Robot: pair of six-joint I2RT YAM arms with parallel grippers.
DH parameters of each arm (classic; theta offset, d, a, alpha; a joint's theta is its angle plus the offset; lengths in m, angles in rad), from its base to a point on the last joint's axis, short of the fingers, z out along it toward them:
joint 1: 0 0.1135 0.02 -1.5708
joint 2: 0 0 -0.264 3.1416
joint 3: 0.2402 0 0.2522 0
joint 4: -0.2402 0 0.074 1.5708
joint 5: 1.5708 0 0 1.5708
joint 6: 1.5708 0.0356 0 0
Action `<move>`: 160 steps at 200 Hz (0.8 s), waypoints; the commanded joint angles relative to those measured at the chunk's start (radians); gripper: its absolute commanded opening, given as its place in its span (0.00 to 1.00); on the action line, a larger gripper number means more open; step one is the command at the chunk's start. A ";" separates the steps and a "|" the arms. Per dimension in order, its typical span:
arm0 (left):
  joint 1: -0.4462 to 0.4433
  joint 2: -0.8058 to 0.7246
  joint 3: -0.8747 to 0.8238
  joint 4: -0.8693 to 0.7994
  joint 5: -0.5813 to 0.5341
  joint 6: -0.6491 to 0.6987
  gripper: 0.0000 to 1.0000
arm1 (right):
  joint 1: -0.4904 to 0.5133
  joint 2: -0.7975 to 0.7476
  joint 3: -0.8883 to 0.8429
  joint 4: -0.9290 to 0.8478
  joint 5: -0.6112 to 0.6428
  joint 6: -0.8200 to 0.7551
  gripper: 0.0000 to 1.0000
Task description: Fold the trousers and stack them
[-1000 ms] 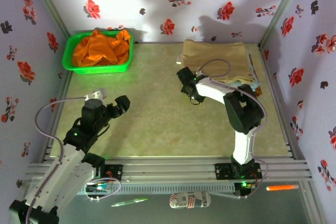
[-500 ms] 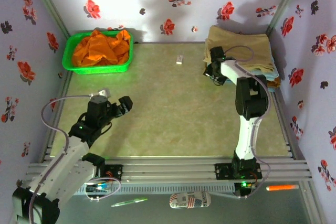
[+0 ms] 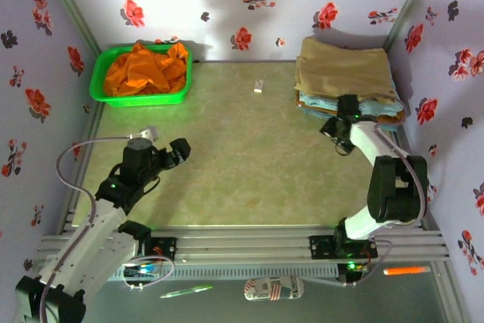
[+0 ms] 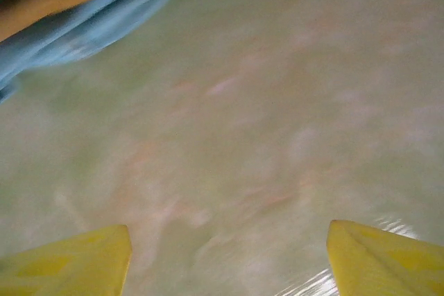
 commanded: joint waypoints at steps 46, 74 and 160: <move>0.012 0.012 0.063 -0.035 -0.022 0.030 1.00 | -0.177 0.310 0.266 -0.030 0.158 -0.036 0.72; 0.015 0.029 0.073 -0.039 -0.024 0.030 1.00 | -0.171 0.456 0.441 -0.069 0.197 -0.097 0.70; 0.016 0.070 0.107 -0.033 -0.018 0.044 1.00 | -0.126 0.697 0.797 -0.147 0.097 -0.199 0.68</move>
